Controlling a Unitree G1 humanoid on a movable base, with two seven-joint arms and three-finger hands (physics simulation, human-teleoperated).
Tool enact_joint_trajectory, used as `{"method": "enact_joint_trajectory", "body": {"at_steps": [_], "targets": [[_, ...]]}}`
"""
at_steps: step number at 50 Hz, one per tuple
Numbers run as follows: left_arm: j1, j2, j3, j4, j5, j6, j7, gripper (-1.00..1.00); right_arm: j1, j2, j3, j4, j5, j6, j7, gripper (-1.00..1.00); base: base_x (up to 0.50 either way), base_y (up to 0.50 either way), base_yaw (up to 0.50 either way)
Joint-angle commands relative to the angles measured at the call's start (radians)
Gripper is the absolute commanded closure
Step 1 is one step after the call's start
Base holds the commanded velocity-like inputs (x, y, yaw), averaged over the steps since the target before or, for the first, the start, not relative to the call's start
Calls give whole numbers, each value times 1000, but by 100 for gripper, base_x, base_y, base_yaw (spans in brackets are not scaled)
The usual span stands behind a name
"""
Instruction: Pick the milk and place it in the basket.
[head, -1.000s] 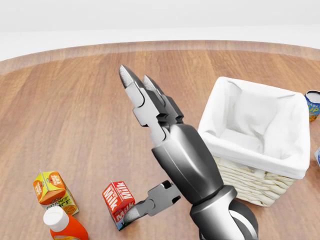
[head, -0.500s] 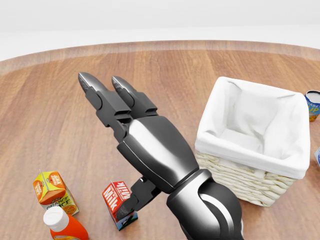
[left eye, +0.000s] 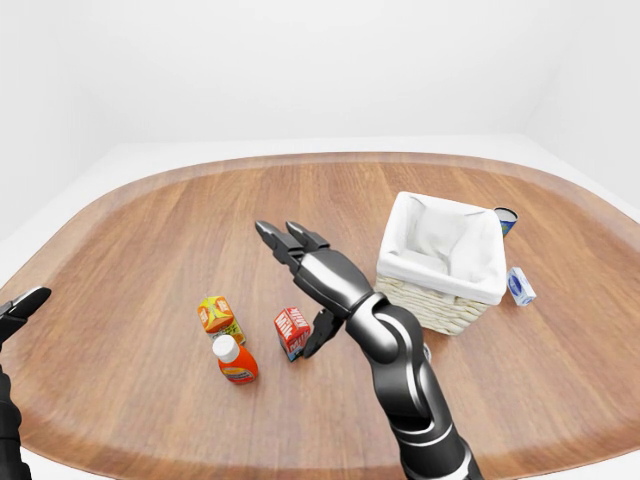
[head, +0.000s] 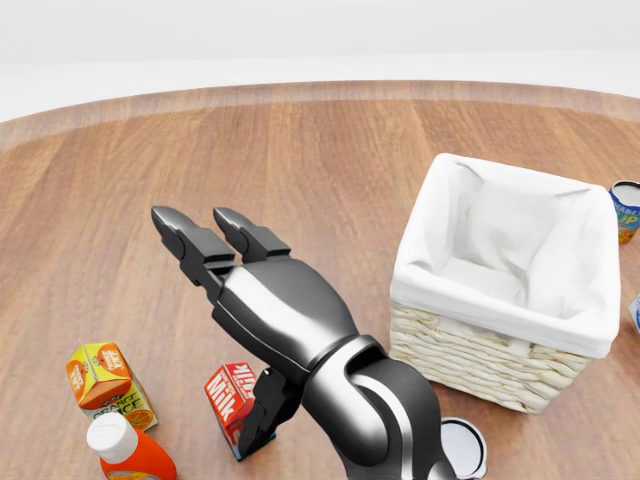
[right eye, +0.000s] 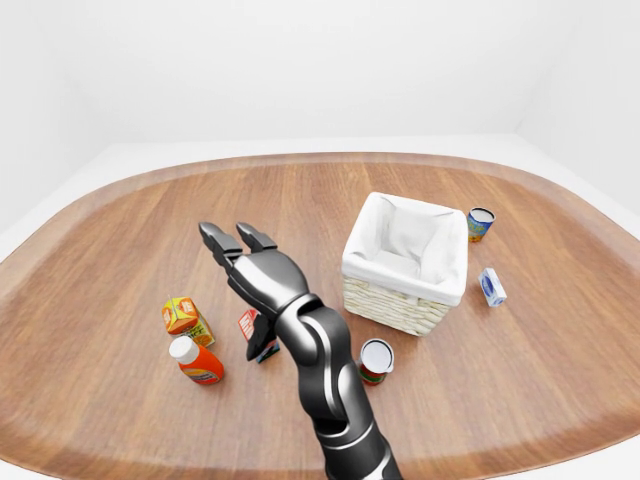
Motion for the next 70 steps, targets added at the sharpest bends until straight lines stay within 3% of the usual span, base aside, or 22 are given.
{"method": "enact_joint_trajectory", "body": {"at_steps": [1, 29, 70], "targets": [[0, 0, 0, 0, 0, 0, 0, -100, -4, 9, 3, 80, -40, 0, 19, -98, 0, 0, 0], [1, 0, 0, -1, 2, 0, 2, -100, -37, 16, -8, 224, -105, 0, 55, -98, 0, 0, 0], [-1, 0, -1, 2, 0, 0, -5, -100, -72, 32, -18, 416, -160, 0, 18, -98, 0, 0, 0]]}}
